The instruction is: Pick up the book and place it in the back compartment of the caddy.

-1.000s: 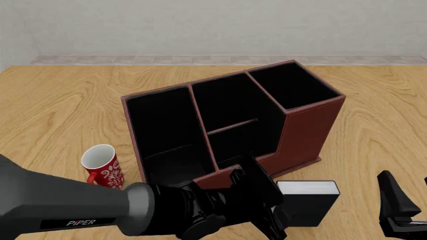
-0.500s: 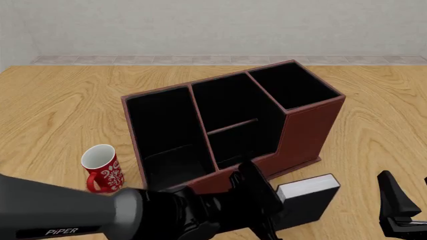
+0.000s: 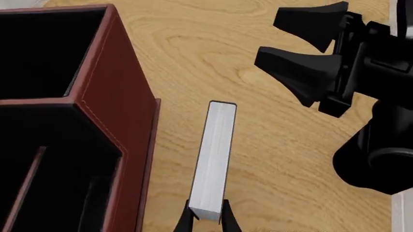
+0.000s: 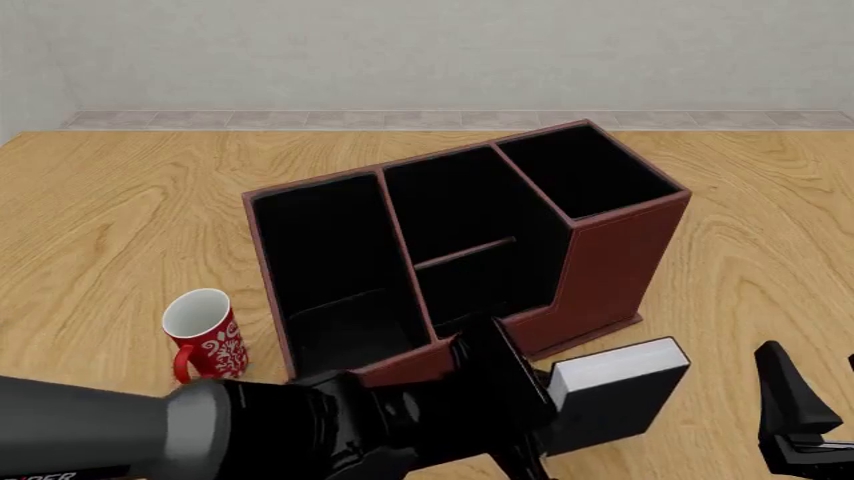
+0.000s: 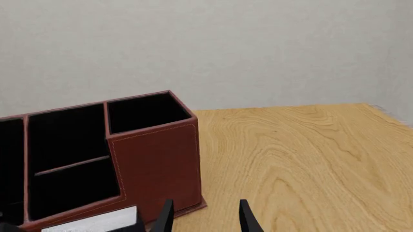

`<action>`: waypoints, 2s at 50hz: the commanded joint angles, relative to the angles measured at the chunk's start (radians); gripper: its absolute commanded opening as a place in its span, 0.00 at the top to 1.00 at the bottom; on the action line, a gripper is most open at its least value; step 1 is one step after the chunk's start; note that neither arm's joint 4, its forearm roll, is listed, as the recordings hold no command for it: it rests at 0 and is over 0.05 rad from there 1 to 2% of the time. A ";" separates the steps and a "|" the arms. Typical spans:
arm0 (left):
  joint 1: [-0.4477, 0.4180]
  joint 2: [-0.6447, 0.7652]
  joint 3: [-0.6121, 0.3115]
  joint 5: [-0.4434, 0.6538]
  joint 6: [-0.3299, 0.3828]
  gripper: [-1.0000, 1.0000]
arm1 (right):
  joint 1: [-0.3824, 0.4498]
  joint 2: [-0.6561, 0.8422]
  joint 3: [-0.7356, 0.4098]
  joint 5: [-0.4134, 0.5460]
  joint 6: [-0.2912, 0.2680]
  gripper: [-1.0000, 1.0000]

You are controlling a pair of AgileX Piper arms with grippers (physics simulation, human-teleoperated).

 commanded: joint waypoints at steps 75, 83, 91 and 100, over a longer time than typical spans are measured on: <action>0.214 -0.489 -0.062 0.405 0.098 1.00 | -0.001 0.001 0.000 0.000 -0.005 0.00; 0.258 -0.434 -0.103 0.407 0.098 1.00 | -0.003 0.001 0.000 0.001 -0.006 0.00; 0.273 -0.395 -0.109 0.398 0.103 1.00 | -0.003 0.001 0.000 0.001 -0.006 0.00; 0.286 -0.337 -0.122 0.373 0.100 1.00 | -0.003 0.001 0.000 0.001 -0.006 0.00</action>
